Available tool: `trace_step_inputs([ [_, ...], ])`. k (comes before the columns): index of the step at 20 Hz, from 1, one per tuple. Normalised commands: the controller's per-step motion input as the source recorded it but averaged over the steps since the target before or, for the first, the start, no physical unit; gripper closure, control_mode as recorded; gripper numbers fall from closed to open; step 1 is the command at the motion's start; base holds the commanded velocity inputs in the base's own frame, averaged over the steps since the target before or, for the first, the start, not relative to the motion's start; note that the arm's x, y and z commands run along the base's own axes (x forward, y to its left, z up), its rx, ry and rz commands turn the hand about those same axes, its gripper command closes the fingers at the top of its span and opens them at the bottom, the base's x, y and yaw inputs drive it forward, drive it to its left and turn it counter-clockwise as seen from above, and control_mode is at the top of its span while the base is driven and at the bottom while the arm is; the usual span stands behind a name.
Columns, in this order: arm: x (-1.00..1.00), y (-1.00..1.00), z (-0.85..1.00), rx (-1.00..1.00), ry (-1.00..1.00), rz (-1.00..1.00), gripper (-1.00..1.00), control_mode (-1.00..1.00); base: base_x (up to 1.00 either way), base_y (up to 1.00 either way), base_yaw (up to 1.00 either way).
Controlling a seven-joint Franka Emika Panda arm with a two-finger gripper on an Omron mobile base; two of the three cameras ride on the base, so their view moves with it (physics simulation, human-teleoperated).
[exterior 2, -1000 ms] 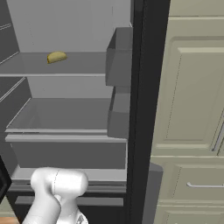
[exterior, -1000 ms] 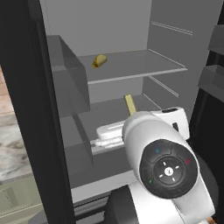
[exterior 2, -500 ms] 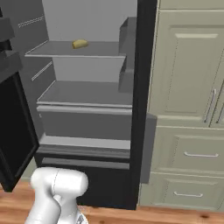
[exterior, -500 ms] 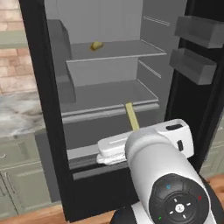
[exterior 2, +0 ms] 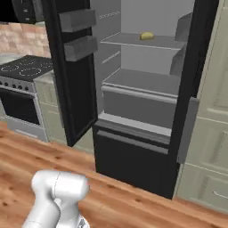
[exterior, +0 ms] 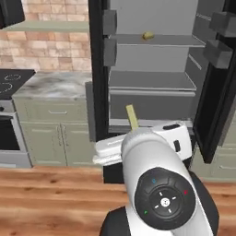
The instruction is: Pick the egg and butter from the fridge and place them by the bowl for mixing.
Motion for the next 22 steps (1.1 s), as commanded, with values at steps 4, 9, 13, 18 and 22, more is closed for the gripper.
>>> trace_step_inputs([
  [4,0.00,0.00,0.00,0.00,0.00,0.00,1.00,1.00,-0.59,-0.04,0.81],
  [9,0.00,0.00,0.00,0.00,0.00,0.00,1.00,1.00,-0.06,0.03,0.98],
  [13,0.00,0.00,0.00,0.00,0.00,0.00,1.00,1.00,0.00,0.07,1.00],
  [18,0.00,0.00,0.00,0.00,0.00,0.00,1.00,1.00,0.00,0.08,1.00],
  [22,0.00,0.00,0.00,0.00,0.00,0.00,1.00,1.00,0.00,0.08,1.00],
])
